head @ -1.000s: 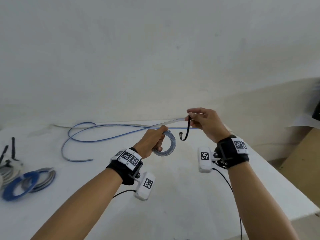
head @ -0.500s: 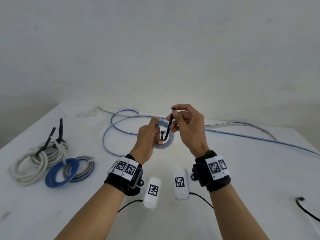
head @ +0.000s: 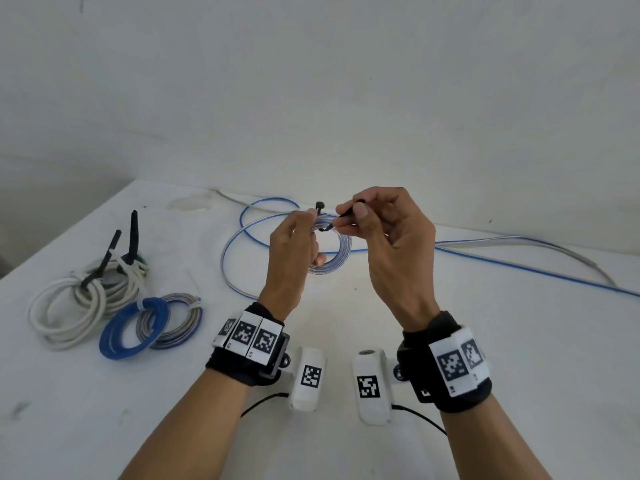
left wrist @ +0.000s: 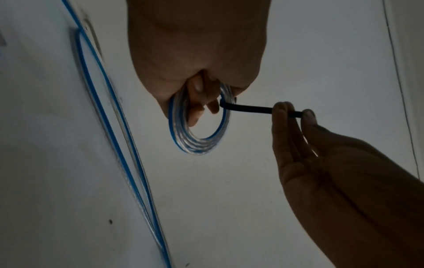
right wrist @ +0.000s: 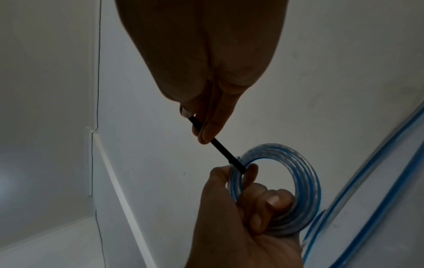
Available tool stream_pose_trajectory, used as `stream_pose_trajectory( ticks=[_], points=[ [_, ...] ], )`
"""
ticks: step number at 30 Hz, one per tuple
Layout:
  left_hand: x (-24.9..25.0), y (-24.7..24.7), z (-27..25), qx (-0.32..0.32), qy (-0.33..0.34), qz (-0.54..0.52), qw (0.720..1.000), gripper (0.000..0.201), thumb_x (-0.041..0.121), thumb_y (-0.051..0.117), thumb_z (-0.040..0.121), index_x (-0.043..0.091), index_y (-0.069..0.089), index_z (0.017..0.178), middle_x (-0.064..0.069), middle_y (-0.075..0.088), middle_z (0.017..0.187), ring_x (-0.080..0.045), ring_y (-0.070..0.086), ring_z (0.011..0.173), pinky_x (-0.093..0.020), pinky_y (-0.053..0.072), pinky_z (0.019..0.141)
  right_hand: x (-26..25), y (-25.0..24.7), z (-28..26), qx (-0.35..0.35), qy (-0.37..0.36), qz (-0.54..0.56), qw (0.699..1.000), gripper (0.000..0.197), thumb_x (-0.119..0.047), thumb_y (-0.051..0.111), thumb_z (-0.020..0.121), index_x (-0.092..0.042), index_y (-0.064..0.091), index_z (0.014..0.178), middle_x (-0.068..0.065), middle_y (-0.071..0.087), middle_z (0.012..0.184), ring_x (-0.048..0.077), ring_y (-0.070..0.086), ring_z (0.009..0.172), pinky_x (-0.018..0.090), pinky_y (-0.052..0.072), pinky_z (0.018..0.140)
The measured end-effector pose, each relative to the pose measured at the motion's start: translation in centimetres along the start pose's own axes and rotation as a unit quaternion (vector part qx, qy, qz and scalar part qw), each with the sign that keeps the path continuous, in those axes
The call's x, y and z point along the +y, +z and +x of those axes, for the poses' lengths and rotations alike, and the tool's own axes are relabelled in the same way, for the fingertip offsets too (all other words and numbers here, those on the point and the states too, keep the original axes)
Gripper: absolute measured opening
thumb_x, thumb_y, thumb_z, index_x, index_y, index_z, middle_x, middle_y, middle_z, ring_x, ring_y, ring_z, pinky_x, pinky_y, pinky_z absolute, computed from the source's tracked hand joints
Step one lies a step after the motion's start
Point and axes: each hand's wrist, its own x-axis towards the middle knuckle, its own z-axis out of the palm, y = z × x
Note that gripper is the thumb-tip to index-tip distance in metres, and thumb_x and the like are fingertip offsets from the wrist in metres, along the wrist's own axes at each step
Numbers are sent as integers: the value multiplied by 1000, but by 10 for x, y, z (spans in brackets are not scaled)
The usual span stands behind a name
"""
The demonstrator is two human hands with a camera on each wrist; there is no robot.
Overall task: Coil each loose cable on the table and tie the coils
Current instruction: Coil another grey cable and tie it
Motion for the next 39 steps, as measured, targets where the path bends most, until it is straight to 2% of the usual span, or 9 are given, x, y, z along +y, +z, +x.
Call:
stream_pose_trajectory(
  ticks=[4, 7, 10, 13, 25, 29, 34, 38, 39],
  points=[
    [10, 0, -5, -4, 40, 12, 999, 41, 18, 50, 104, 29, 68, 69, 7, 33, 48, -14, 24, 49, -28, 33, 51, -9, -2, -1, -17, 12, 28, 999, 7, -1, 56, 102, -4, 61, 103, 16, 75, 92, 34, 74, 83, 40, 61, 81],
    [19, -1, -7, -4, 98, 39, 994, 21, 15, 52, 104, 8, 70, 95, 13, 49, 49, -11, 34, 47, -25, 38, 51, -12, -3, -3, -15, 81, 34, 996, 9, -6, 61, 100, -2, 61, 107, 17, 76, 86, 29, 73, 72, 35, 60, 72],
    [27, -2, -11, -29, 151, 79, 985, 19, 16, 54, 104, 6, 70, 100, 10, 62, 63, -12, 42, 52, -26, 41, 53, -10, -6, -3, -13, 147, 31, 989, 14, -13, 67, 97, 1, 67, 102, 17, 76, 83, 23, 70, 67, 27, 57, 66],
    [28, 0, -17, -57, 183, 101, 976, 17, 17, 56, 103, 14, 71, 94, -5, 73, 85, -19, 43, 57, -34, 40, 53, -6, -11, 0, -17, 180, 33, 983, 17, -16, 68, 96, 0, 71, 101, 16, 76, 84, 19, 67, 66, 24, 55, 64],
    [24, 2, -19, -69, 176, 116, 975, 17, 20, 57, 103, 16, 72, 95, -12, 71, 84, -21, 42, 59, -35, 39, 55, -6, -21, 3, -30, 204, 16, 978, 13, -14, 67, 97, -2, 71, 99, 12, 75, 82, 16, 63, 63, 23, 55, 64],
    [24, 3, -20, -71, 176, 115, 975, 17, 19, 57, 103, 14, 71, 96, 1, 73, 83, -17, 43, 57, -35, 38, 55, -6, -18, 3, -31, 202, 13, 979, 12, -13, 67, 97, -2, 71, 99, 12, 75, 80, 15, 63, 61, 23, 53, 63],
    [21, 5, -21, -80, 186, 130, 971, 17, 20, 58, 103, 10, 71, 97, -19, 65, 75, -34, 39, 56, -44, 35, 51, -5, -19, 2, -2, 195, 25, 981, 16, -13, 68, 96, 1, 70, 103, 9, 75, 79, 14, 61, 60, 22, 53, 62],
    [20, 8, -22, -105, 205, 151, 961, 14, 14, 58, 102, 7, 70, 96, 10, 68, 71, -5, 50, 53, -21, 39, 54, -5, -22, 6, 29, 212, 75, 974, 20, -12, 69, 95, 0, 64, 110, 8, 74, 78, 13, 58, 58, 21, 52, 61],
    [20, 9, -22, -103, 202, 152, 962, 14, 14, 59, 102, 8, 70, 96, 11, 67, 70, -5, 48, 52, -23, 39, 53, -5, -23, 7, 26, 212, 71, 974, 21, -13, 69, 95, 1, 64, 110, 8, 74, 78, 14, 58, 58, 21, 51, 60]
  ],
)
